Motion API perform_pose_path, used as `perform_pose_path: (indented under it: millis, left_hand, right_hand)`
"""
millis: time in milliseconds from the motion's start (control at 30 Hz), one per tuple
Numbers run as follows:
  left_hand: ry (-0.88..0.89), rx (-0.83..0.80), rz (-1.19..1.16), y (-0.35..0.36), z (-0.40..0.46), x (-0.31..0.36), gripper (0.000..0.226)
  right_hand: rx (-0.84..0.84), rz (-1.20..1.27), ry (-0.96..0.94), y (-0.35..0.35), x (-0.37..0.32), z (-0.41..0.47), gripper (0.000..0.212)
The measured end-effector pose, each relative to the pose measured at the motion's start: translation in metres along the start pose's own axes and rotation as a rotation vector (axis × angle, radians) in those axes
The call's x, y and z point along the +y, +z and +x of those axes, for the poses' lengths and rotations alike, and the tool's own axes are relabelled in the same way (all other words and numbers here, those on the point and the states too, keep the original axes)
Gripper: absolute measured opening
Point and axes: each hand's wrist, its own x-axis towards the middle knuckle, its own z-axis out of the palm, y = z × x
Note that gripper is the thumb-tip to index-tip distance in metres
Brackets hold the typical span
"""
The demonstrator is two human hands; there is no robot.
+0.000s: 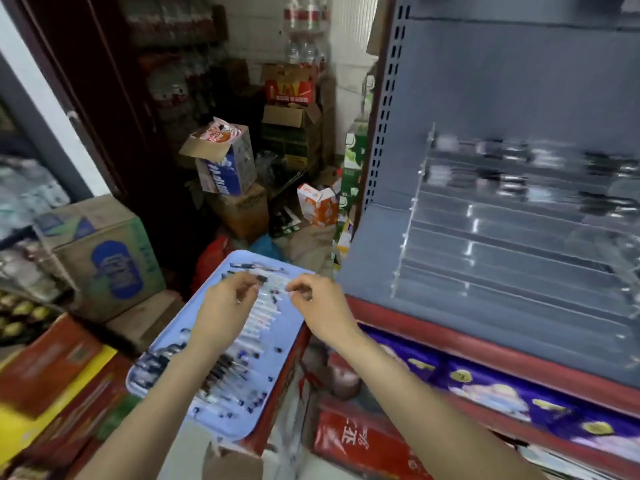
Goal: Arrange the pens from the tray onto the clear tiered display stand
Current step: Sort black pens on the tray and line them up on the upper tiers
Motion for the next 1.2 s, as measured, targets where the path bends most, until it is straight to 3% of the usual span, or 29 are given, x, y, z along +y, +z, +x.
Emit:
perform_pose_path:
  millis: [167, 367, 500, 1000, 1200]
  left_hand:
    - [-0.12, -0.207, 0.116, -0.025, -0.016, -0.109, 0.023]
    - [-0.008, -0.398, 0.274, -0.029, -0.029, -0.174, 0.037]
    - [0.091, -0.518, 0.364, -0.027, -0.034, -0.192, 0.052]
    - [0.001, -0.463, 0.18, -0.019, -0.034, -0.201, 0.048]
    - [-0.014, -0.462, 0.181, -0.015, -0.034, -0.198, 0.046]
  right_hand:
    - [-0.168, -0.049, 0.158, 0.096, 0.003, 0.014, 0.026]
    - [-0.246, -0.231, 0.23, 0.163, 0.021, 0.022, 0.033]
    - [-0.246, -0.389, 0.217, 0.181, 0.031, 0.02, 0.021]
    - [-0.287, -0.398, 0.319, 0.188, 0.029, 0.031, 0.023]
    - [-0.253, -0.345, 0.339, 0.192, 0.035, 0.033, 0.049]
